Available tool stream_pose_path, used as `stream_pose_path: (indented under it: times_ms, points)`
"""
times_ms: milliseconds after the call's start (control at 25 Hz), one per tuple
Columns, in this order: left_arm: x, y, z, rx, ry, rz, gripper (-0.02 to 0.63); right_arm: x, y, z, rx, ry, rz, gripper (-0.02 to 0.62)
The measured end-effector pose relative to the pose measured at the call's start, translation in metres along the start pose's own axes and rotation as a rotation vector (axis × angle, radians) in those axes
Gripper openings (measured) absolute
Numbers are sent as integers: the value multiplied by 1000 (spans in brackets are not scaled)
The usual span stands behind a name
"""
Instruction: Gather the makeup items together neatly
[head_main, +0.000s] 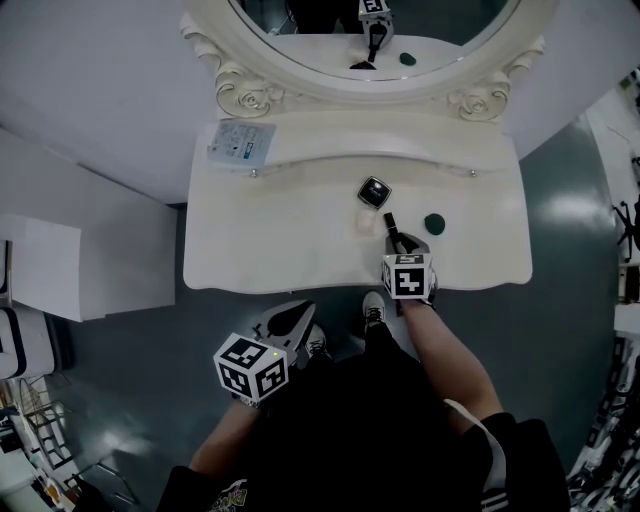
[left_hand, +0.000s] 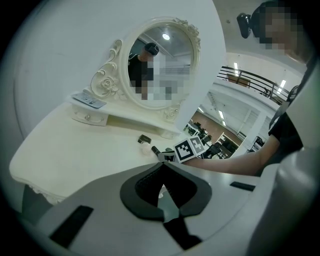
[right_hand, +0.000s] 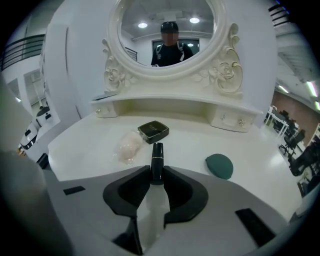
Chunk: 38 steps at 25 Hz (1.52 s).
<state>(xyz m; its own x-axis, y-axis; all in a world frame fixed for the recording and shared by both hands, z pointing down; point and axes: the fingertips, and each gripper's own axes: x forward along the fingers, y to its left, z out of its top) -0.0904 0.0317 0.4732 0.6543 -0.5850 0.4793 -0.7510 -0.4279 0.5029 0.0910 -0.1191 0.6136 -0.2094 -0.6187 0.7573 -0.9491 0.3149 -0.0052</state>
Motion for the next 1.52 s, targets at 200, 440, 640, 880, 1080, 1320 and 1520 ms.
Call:
stream_pose_path:
  times_ms: [200, 440, 640, 880, 1080, 1320, 1520]
  points:
    - [5, 0, 0, 11, 17, -18, 8, -7, -26, 3, 86, -45, -84, 106]
    - [14, -3, 1, 19, 35, -32, 8, -2, -49, 4, 162, -31, -135, 106]
    - [18, -4, 0, 16, 45, -36, 8, -1, -50, -2, 217, 1, -168, 106]
    - [20, -3, -1, 15, 44, -42, 8, 2, -47, -2, 196, 8, -175, 107]
    - [18, -2, 1, 13, 35, -46, 8, -2, -45, -6, 186, 2, -146, 158]
    - [14, 0, 0, 6, 29, -54, 8, -27, -19, 20, 131, -109, -104, 173]
    - [10, 1, -3, 7, 29, -58, 8, -7, 44, 39, 162, -86, 68, 235]
